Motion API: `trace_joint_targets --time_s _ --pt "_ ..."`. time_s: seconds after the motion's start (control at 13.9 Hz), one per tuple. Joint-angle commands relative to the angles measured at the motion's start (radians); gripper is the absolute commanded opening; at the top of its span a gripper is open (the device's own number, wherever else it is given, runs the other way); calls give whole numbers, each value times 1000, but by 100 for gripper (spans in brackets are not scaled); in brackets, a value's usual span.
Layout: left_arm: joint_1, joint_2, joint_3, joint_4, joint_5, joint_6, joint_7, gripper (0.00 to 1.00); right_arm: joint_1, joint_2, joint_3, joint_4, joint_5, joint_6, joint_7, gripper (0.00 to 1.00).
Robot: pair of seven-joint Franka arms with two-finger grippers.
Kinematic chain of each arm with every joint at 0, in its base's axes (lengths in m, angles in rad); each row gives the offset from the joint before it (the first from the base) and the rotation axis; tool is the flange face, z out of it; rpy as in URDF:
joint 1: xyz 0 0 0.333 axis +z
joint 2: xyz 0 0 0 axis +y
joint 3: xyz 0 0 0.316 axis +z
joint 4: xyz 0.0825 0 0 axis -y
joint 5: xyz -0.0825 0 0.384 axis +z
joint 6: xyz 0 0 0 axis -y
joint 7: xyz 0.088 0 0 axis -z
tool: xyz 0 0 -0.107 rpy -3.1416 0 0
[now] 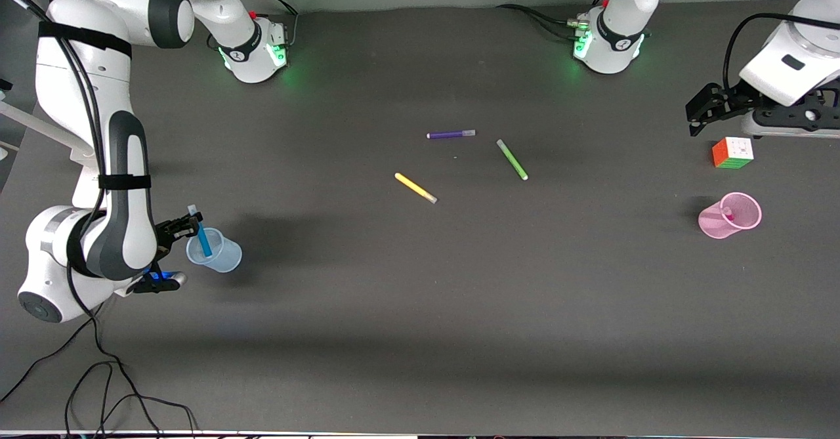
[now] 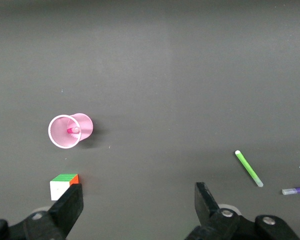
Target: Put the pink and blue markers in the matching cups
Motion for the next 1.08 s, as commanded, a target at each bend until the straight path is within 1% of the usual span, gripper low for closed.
trace_joint_targets --time_s 0.0,0.14,0.22,0.29,0.36,0.43,0.5,0.57,0.79,1.0 --pt "-29 40 22 119 21 -90 -30 99 -23 35 11 60 23 -31 -21 0" --pt "-29 44 21 145 20 -99 -32 99 -23 39 11 61 23 -26 -21 0" --pt "-27 56 21 157 20 -98 -33 99 -23 42 13 63 23 -25 -21 2" --pt "-27 82 21 188 20 -101 -35 99 -23 44 11 63 23 -23 -21 12" --pt "-27 110 21 222 20 -118 -35 99 -23 44 13 63 23 -20 -20 36" --pt "-27 137 21 260 20 -145 -35 99 -23 44 13 63 21 -17 -20 68" --pt "-27 153 21 282 20 -159 -35 99 -22 44 13 66 23 -17 -21 96" --pt "-26 155 21 282 20 -162 -36 99 -23 42 13 68 23 -17 -21 100" --pt "-24 155 22 277 17 -164 -36 99 -22 26 11 77 21 -19 -20 100" --pt "-26 168 22 280 6 -161 -35 99 -17 -45 10 75 23 -25 -23 100"
